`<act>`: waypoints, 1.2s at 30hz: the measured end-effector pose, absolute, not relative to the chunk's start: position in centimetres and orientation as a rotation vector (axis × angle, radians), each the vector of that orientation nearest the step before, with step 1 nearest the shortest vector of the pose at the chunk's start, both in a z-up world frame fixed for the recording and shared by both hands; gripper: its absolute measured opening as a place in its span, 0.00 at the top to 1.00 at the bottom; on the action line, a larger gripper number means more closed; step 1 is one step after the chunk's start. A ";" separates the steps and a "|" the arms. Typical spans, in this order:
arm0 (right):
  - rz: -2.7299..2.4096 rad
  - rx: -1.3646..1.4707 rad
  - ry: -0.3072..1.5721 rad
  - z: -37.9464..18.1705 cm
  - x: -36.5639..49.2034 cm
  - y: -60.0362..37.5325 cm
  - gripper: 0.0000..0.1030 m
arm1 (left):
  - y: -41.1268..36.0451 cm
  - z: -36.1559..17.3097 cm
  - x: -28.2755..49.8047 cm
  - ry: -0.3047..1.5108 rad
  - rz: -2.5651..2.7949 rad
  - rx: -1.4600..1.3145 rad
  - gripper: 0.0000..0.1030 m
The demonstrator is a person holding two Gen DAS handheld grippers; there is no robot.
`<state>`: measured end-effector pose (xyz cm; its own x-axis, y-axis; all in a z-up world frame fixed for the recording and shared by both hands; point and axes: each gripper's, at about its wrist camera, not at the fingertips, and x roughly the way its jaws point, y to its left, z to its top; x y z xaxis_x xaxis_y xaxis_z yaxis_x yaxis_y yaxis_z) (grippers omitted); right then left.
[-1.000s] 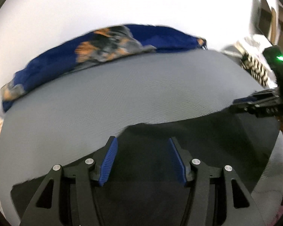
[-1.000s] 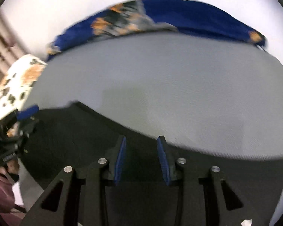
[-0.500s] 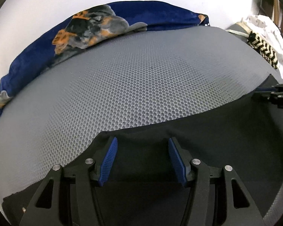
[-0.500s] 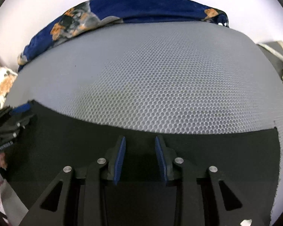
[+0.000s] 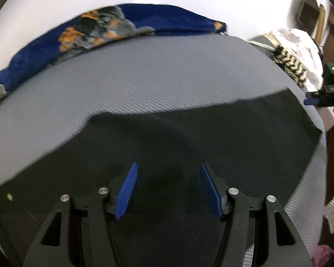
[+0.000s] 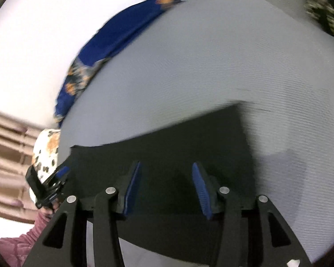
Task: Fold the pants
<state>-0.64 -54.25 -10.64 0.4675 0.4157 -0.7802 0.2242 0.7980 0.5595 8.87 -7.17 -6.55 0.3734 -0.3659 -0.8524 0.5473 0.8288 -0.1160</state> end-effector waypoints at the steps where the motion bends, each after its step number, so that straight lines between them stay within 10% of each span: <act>1: 0.119 0.674 1.111 -10.8 -1.1 -55.2 0.56 | -7.7 -6.6 8.4 1.041 -0.595 0.202 0.42; 12: 0.172 0.765 1.120 -14.6 -4.6 -59.6 0.57 | -11.3 -7.8 7.8 1.102 -0.605 0.193 0.42; 23: 0.353 0.886 1.064 -17.3 -2.2 -57.0 0.91 | -11.8 -9.4 7.7 1.100 -0.589 0.243 0.39; 36: 0.178 0.865 0.992 -11.6 -2.8 -51.4 0.93 | -8.6 -7.0 8.8 1.016 -0.494 0.128 0.37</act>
